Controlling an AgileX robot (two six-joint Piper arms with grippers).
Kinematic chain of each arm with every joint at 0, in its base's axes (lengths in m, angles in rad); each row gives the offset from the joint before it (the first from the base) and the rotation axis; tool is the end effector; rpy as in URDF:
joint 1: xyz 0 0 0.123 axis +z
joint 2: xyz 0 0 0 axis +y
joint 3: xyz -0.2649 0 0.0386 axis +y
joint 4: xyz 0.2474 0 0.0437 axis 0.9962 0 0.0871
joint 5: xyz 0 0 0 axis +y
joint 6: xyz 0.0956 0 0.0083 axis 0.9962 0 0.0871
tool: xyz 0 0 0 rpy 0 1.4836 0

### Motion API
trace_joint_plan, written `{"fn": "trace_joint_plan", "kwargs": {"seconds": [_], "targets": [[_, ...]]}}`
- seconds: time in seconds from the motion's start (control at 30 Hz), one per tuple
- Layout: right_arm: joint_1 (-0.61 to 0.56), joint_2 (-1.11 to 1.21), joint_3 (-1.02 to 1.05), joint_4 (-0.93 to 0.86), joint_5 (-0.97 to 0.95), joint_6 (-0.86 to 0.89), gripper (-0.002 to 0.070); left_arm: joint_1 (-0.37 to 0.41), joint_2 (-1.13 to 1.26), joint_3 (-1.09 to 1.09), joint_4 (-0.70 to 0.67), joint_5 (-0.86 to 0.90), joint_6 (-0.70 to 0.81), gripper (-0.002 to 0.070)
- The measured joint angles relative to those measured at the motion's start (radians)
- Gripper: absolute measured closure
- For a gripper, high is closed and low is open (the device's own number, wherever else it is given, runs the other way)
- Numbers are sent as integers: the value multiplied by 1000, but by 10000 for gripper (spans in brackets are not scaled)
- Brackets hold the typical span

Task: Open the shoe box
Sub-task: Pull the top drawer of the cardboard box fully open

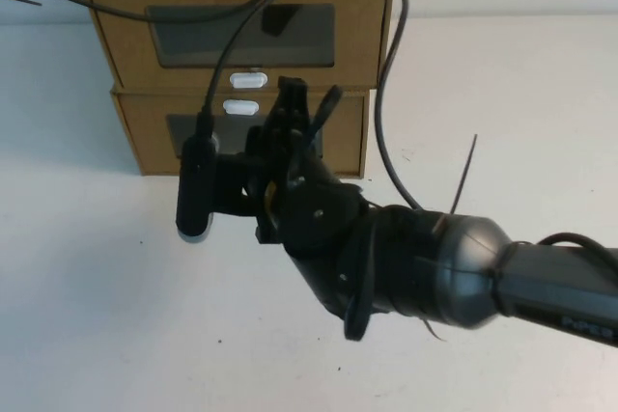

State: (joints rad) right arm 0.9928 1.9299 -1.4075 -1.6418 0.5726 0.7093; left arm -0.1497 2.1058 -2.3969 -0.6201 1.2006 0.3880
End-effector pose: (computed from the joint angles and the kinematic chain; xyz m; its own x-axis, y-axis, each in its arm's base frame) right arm 0.2839 0.3403 0.2412 0.2286 -0.8985 -0.3747 -0.4207 0.2560 -0.8703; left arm 0.4390 -0.1188 0.3892 -0.5962 0.2045 -0.7763 0.6041 0.7512 -0.2661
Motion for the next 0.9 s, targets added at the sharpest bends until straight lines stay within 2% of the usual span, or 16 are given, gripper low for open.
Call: {"fn": "trace_joint_plan", "kwargs": {"seconds": [0.4,0.9], "targets": [[-49,95,-151,-10,-3,-40,446,0,2,0,-2,2,-2,680],[-103,125,-246,-14,-47,-51,426,0,2,0,-4,2,-105,680]]}}
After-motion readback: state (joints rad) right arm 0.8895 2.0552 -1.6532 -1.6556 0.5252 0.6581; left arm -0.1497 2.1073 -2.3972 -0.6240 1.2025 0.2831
